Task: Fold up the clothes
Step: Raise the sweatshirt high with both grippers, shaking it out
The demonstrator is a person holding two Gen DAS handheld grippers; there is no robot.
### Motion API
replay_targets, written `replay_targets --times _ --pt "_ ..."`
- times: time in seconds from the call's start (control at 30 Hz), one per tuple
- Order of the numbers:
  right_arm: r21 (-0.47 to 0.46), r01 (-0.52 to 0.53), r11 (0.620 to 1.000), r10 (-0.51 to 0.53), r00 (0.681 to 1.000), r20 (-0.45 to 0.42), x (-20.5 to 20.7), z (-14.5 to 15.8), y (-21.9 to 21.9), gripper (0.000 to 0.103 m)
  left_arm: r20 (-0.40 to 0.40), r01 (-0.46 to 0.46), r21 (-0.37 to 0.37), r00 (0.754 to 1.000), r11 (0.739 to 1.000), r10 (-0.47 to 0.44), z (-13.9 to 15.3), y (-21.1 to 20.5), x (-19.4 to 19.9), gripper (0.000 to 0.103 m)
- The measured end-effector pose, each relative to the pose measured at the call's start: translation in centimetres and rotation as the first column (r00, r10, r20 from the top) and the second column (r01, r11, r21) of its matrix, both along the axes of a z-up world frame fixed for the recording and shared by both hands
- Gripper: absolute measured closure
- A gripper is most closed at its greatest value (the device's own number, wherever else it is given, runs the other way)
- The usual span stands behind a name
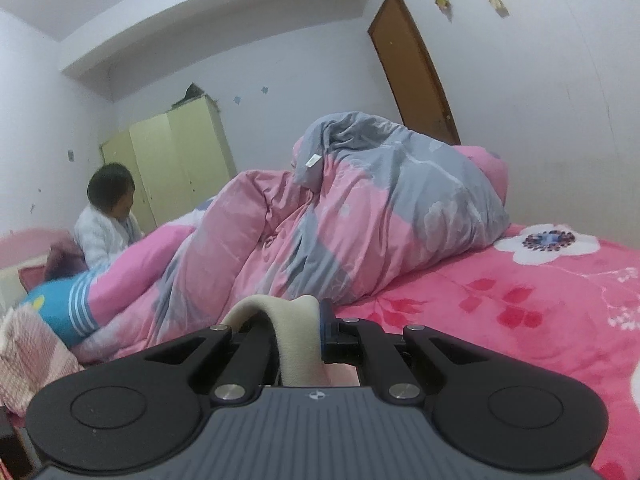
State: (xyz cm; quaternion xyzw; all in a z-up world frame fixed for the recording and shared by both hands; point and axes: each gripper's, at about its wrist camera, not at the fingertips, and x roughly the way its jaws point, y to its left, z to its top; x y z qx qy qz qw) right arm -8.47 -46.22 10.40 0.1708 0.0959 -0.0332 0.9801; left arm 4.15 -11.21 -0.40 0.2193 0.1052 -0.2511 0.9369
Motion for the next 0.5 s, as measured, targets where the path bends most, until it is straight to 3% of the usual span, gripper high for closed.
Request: replay_targets --times 0.17,0.4,0.5 --pt "0.075 -0.015 0.997 0.015 1.000 0.005 2.1 -0.8 -2.8 0.101 0.012 0.033 0.070 0.999 0.997 -0.034 0.5 -1.7 0.9 0.032" --pt "0.189 -0.043 0.981 0.041 0.999 0.018 5.4 -1.3 -6.8 0.101 0.028 0.105 0.145 0.994 0.984 -0.110 0.9 -2.1 -0.9 0.029" --pt "0.233 -0.059 0.971 0.059 0.998 0.007 6.5 -1.5 -8.0 0.101 0.056 0.109 0.185 0.991 0.977 -0.121 0.5 -3.3 -1.2 0.023"
